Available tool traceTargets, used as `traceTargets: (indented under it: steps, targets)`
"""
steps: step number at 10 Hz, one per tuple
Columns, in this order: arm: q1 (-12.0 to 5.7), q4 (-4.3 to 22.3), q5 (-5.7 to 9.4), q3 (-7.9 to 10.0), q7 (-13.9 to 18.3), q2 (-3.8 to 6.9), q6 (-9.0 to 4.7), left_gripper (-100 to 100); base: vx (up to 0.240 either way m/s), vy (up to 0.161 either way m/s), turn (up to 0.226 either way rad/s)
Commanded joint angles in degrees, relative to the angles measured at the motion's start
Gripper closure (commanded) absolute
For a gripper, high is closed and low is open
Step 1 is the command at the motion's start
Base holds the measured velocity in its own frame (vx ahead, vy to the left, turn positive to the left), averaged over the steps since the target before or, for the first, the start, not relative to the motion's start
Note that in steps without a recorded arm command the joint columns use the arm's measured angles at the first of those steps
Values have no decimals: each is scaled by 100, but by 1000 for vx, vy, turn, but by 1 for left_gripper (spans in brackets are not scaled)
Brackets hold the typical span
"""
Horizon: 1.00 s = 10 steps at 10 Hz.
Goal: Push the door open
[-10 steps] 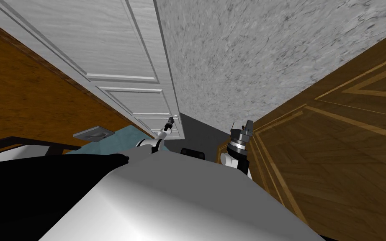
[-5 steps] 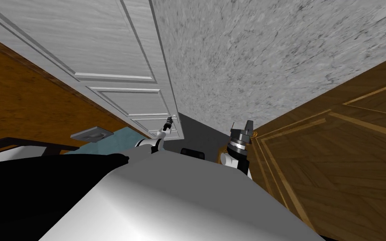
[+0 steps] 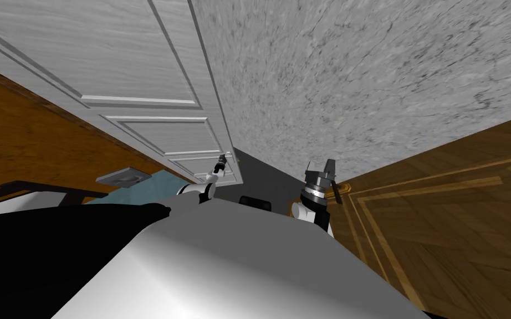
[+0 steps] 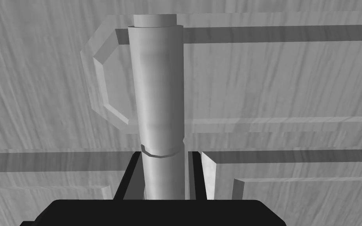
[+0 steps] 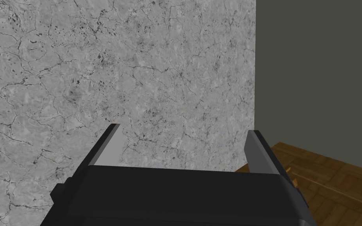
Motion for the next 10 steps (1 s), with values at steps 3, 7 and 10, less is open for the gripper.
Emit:
traceTargets:
  steps: [3, 7, 10]
  targets:
    - [104, -145, 49, 122, -69, -1, 98, 100, 95, -33, 32]
    - [146, -119, 117, 299, -155, 53, 95, 100, 189, -34, 58]
    - [189, -94, 186, 478, -241, 108, 93, 100, 190, -40, 59]
